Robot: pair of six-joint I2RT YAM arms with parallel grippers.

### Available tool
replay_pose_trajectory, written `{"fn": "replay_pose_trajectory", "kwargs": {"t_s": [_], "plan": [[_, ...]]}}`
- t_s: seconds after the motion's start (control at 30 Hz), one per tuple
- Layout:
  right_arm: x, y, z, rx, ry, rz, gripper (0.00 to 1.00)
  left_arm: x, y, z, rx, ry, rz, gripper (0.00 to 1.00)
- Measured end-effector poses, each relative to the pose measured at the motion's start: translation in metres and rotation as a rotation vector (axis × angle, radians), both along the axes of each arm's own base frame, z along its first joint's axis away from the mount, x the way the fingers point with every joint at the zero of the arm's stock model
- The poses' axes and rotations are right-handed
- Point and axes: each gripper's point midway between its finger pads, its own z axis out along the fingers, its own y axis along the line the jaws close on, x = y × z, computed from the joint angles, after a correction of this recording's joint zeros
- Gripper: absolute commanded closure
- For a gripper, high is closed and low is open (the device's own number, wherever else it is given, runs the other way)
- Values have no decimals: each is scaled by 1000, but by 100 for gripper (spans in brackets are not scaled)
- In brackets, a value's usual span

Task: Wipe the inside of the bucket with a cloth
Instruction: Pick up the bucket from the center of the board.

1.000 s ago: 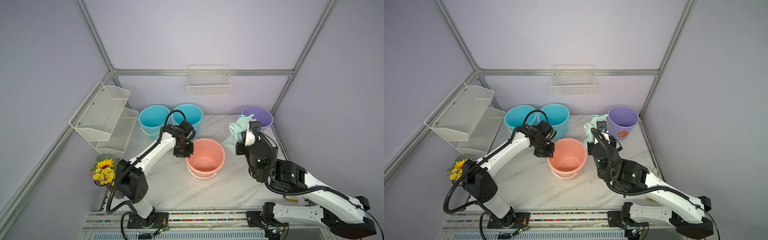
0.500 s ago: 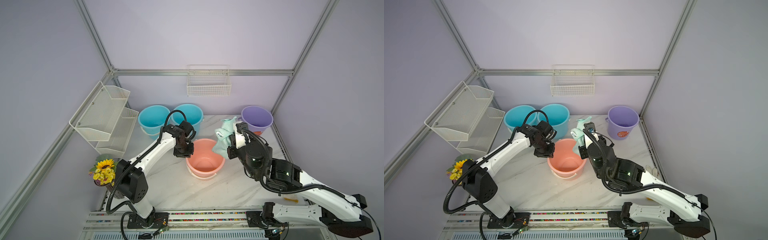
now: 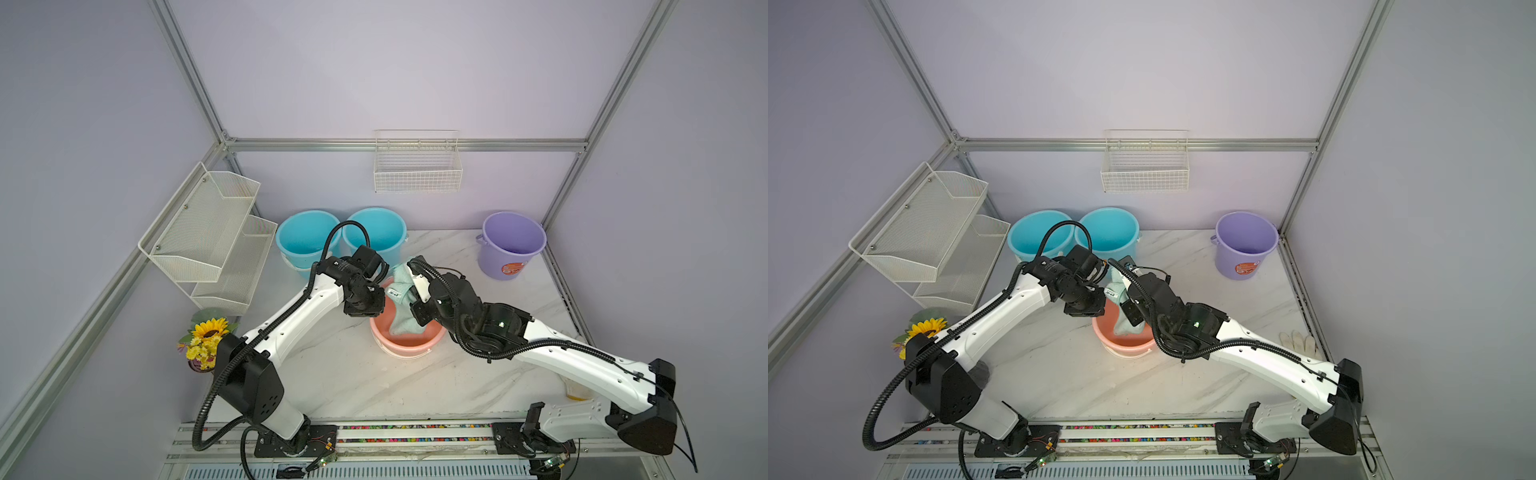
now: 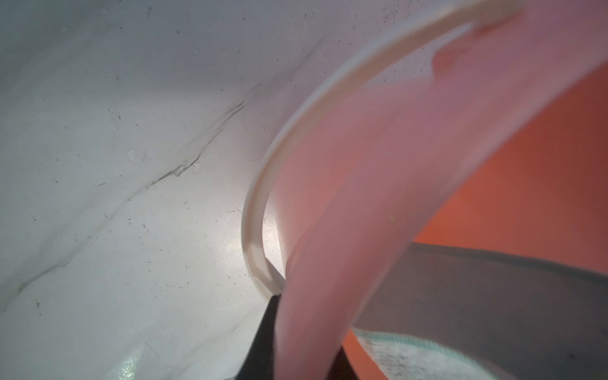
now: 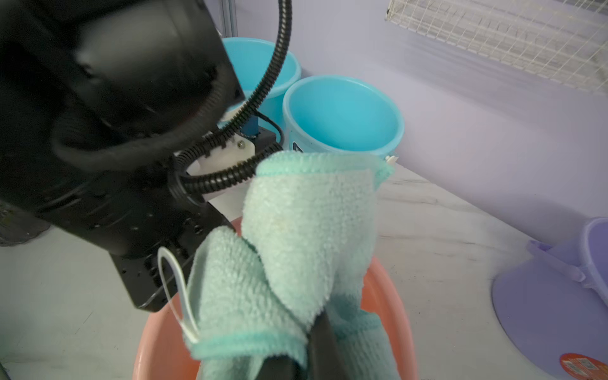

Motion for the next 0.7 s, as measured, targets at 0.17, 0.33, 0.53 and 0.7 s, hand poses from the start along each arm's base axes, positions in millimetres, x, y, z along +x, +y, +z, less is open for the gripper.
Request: {"fn": "replay_pose_trajectory", "kwargs": {"t_s": [0.17,0.33,0.53,0.7], "plan": [[16,1,-68,-18,125,18,100,-2,-1,10,-22,-68,-8,100],[14,9,-133,-94,229,61,100,-3,-5,27,-49,-153,-33,100],[17,18,-159,-160,223,109,100,-9,-11,44,-52,-237,-85,100],[20,21,-163,-262,127,210,100,-11,-19,43,-32,-286,-135,100]]}}
